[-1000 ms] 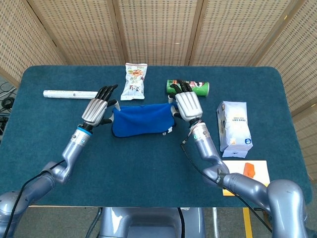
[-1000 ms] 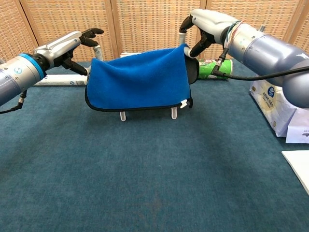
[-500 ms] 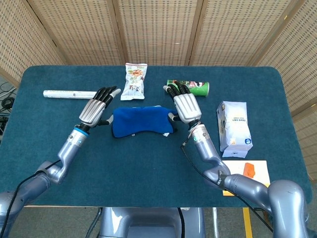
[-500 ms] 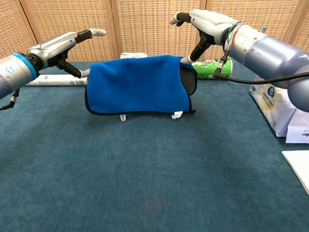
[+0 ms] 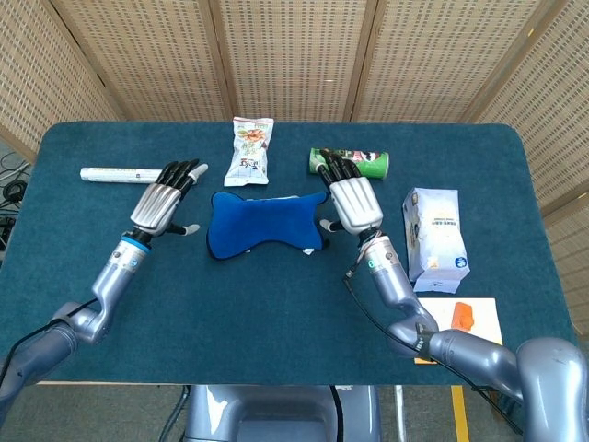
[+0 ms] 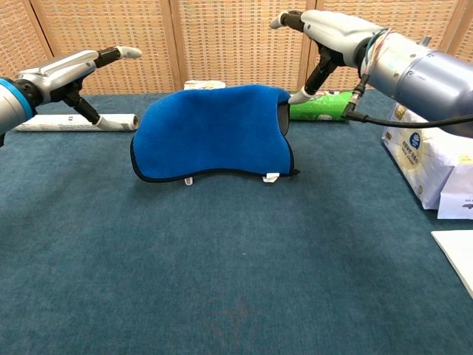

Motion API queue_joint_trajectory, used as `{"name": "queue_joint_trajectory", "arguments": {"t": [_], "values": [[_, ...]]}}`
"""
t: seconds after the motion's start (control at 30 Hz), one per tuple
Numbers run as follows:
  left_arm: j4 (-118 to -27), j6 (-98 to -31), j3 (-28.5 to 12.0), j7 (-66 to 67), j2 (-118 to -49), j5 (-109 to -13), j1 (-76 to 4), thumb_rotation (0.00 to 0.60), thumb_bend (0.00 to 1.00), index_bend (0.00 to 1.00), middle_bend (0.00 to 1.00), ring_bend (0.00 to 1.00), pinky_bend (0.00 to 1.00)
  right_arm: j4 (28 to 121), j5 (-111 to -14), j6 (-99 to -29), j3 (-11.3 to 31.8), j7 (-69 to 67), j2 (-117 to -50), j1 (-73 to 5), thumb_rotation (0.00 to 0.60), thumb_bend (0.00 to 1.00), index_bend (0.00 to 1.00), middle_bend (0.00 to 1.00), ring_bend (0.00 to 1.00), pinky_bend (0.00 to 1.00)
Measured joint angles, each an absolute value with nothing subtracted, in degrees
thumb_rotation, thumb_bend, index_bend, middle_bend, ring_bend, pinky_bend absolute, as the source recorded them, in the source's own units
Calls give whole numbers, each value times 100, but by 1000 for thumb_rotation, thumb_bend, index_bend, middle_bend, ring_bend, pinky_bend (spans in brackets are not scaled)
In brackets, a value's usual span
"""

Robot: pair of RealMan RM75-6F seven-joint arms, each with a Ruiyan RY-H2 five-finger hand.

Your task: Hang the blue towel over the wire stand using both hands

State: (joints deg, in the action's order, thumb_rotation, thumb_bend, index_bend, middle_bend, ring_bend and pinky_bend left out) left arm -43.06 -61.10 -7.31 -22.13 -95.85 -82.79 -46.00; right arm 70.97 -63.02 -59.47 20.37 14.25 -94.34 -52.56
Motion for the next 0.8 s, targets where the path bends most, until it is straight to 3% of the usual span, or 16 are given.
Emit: {"name": "queue_joint_trajectory", "arguments": {"t": [0.37,0.63,0.8], "values": [[-5252,-6449,-647,-1791,-8862,-8171,-4058,600,106,0,0,0,0,8074,-7008,-6875,1444,1362,-8521,-4302,600,24,35,8,0,115],[-7071,-6992,-537,-822,-7976,-7825,-3243,600,76,0,0,0,0,8412,-7719,-8116,848,947,-8020,-3214,600,0,34,0,0,112],[-8260,-7578,-419,-156,-7488,-7639,-2606,600,75,0,0,0,0,8677,-7884,-8638,531,840,-7744,-2560,600,0,1,0,0,35]]}}
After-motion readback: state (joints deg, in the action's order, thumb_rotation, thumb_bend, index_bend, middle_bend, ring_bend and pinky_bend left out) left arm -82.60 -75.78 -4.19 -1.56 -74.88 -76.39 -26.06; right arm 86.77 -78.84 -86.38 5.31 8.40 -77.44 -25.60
